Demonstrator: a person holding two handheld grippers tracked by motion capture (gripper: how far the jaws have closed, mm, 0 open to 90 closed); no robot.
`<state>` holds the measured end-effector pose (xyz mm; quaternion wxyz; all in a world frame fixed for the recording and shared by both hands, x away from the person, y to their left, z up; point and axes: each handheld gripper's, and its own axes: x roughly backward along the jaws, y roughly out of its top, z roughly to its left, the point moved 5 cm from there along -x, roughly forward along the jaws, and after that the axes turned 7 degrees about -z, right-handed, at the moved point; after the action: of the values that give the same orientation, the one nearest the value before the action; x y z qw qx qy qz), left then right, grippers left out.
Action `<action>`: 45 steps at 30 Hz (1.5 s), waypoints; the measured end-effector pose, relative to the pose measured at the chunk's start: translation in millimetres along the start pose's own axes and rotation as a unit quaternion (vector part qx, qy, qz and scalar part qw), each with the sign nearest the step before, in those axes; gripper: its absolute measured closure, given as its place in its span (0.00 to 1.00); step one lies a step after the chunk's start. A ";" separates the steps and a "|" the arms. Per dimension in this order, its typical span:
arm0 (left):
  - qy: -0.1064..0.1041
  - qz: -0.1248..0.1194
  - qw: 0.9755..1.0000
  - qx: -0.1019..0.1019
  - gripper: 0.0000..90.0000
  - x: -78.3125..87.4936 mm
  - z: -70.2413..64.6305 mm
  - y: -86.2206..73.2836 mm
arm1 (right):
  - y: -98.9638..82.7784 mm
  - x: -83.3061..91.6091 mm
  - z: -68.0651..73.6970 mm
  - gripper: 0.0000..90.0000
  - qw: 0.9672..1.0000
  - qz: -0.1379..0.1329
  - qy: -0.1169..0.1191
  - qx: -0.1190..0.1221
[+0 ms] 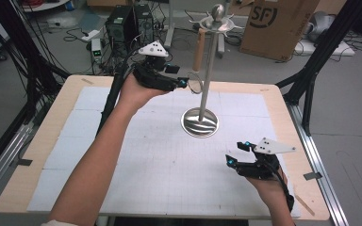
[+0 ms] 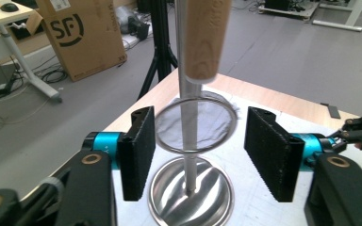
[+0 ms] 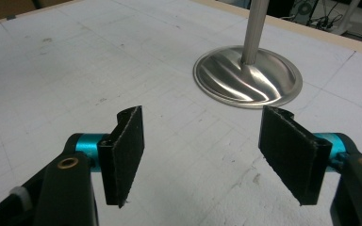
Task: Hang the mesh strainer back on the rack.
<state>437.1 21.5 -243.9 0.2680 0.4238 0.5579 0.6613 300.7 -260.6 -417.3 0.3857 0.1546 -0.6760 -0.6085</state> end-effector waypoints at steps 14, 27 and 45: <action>-0.027 -0.009 1.000 0.012 0.35 20.0 -9.0 -18.3 | -1.1 -1.8 1.2 0.35 1.000 0.003 0.002 0.002; -0.033 -0.007 0.999 0.008 0.29 39.9 -12.0 -37.4 | -1.7 -4.1 2.7 0.35 1.000 0.005 0.002 0.003; -0.025 -0.003 1.000 0.013 0.25 62.6 -16.3 -81.8 | -2.2 -2.7 1.0 0.35 1.000 0.005 0.000 0.003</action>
<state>382.3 84.1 -306.7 0.2787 0.4421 0.5604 0.6425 301.2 -258.6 -420.2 0.3881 0.1523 -0.6785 -0.6048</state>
